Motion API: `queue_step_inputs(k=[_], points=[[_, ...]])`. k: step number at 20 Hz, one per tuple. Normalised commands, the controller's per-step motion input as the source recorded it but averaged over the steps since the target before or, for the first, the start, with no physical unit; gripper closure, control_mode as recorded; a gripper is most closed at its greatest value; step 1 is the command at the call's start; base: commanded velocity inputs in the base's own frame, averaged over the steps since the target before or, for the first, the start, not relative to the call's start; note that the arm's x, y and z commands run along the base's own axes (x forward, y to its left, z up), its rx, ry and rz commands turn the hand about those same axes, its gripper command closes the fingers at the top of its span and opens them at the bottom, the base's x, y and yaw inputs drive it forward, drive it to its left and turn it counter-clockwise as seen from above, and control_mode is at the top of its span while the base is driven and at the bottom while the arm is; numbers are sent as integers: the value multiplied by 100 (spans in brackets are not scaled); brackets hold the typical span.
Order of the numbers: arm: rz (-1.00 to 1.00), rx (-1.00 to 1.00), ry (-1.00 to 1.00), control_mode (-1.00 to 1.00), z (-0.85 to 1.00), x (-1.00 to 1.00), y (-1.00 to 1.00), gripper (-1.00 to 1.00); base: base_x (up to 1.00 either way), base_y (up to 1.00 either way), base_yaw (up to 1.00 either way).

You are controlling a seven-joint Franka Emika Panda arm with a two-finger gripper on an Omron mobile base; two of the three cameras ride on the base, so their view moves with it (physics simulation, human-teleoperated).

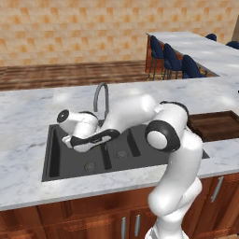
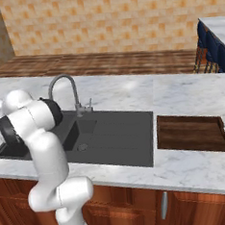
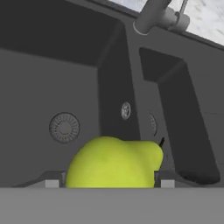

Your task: Pick up all produce items and place them in the sink. Turn on the sink faucet to wash them. Then turn the sink off and put them in the tray.

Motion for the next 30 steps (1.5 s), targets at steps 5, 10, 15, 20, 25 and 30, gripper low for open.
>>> queue_step_inputs(k=[5,10,15,20,25,30], points=[[-1,0,0,-100,87,-37,-80,100,0,0,0],[-1,0,0,-100,72,-31,-92,100,0,0,0],[-4,0,3,-100,46,-10,-99,100,0,0,0],[-8,0,7,-100,29,0,-100,100,0,0,0],[-8,0,5,-100,26,0,-100,100,0,0,0],[-10,0,6,-100,21,12,-100,100,0,0,0]])
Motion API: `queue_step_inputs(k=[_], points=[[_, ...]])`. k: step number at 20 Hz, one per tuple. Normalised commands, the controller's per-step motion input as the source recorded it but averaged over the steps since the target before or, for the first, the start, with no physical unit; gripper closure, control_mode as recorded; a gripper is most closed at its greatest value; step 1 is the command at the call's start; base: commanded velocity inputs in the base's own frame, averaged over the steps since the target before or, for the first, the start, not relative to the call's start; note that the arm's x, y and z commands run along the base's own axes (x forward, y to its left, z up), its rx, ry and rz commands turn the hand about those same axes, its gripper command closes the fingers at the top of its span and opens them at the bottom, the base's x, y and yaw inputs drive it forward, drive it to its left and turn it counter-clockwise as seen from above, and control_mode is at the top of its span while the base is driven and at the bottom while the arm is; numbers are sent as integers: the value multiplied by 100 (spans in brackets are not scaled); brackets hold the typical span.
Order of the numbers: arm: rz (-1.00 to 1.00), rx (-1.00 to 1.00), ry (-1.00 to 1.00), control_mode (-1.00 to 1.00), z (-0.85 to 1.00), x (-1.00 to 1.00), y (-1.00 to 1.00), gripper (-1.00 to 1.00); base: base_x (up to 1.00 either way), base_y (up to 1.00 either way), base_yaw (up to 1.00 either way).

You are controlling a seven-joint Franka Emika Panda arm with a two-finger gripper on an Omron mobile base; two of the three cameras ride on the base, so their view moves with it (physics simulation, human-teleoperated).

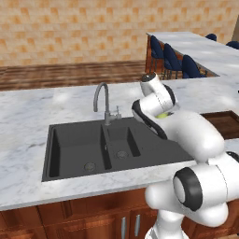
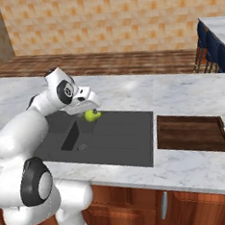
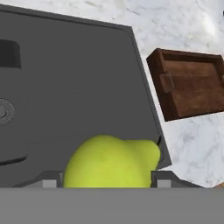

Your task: Pick up all produce items and place them in the sink. Turn on the sink faucet to wash them. Then turn the sink off and put them in the tray.

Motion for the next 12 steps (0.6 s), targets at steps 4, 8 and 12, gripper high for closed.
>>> queue_step_inputs(k=[4,8,12], points=[[-11,0,4,-100,22,18,-100,100,0,0,0],[-12,0,6,-100,12,29,-100,100,0,0,0],[-12,0,9,-100,5,34,-100,100,0,0,0]])
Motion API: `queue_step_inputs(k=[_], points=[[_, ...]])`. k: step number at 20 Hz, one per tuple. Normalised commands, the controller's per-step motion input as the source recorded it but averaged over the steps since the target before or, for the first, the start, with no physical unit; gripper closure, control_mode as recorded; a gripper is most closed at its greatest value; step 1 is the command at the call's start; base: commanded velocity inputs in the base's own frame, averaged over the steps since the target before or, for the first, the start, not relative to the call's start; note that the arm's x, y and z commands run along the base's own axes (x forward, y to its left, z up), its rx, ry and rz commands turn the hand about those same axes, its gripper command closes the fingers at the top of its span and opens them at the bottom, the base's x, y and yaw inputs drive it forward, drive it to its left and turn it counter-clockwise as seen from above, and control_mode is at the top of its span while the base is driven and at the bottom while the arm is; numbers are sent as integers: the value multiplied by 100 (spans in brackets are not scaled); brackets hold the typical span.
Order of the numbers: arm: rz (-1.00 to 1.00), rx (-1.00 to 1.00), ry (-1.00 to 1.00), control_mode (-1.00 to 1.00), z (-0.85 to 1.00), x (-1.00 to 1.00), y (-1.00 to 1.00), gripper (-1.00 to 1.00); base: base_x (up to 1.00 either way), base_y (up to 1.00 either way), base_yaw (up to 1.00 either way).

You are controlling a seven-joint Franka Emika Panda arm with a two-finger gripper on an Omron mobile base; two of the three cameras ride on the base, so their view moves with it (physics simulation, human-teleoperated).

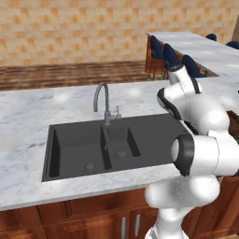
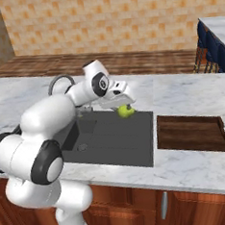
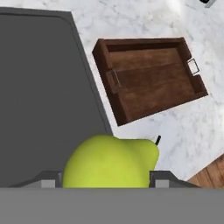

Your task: Pick up all produce items and place them in the sink. Turn on the sink faucet to wash them. Then turn the sink off and put them in the tray.

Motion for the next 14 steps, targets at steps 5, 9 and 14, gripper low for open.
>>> queue_step_inputs(k=[5,9,14], points=[[-10,1,11,-100,0,33,-100,100,0,0,0],[-2,6,3,-100,-5,18,-100,100,0,0,0],[0,12,-2,-100,-22,17,-79,100,0,0,0]])
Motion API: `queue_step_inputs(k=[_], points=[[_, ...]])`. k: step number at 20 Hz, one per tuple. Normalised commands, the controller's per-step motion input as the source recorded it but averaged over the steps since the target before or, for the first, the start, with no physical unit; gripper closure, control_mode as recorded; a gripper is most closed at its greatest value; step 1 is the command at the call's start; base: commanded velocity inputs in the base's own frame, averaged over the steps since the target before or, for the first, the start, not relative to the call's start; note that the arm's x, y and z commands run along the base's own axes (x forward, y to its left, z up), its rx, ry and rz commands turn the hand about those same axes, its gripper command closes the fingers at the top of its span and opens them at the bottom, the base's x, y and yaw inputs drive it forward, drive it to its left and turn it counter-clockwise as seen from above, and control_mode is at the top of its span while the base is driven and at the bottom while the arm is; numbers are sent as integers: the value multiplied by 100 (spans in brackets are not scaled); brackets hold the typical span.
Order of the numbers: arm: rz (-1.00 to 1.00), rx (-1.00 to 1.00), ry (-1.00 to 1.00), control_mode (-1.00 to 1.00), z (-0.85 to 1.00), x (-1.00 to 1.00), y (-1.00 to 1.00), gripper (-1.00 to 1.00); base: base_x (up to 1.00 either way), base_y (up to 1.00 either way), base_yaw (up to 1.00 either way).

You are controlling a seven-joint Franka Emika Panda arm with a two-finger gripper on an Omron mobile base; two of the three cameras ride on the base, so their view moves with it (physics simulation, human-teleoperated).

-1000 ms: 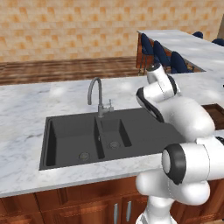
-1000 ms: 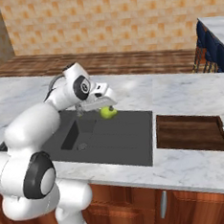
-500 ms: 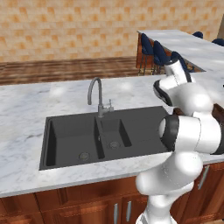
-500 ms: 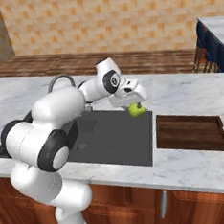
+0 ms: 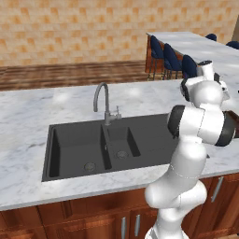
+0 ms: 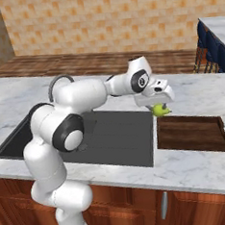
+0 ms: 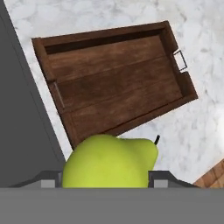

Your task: Pick up all produce items and place them in the sink. Turn on the sink faucet to wash them. Then turn the sink off and put them in the tray.

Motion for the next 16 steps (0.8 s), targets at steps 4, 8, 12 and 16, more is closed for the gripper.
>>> queue_step_inputs(k=[4,8,12,16], points=[[5,17,-9,-100,-45,3,-52,100,0,0,0],[10,17,-14,-100,-54,-1,-27,100,0,0,0],[4,11,-10,-100,-59,-4,-2,100,0,0,0],[3,3,-3,-100,-53,3,-1,100,0,0,0]])
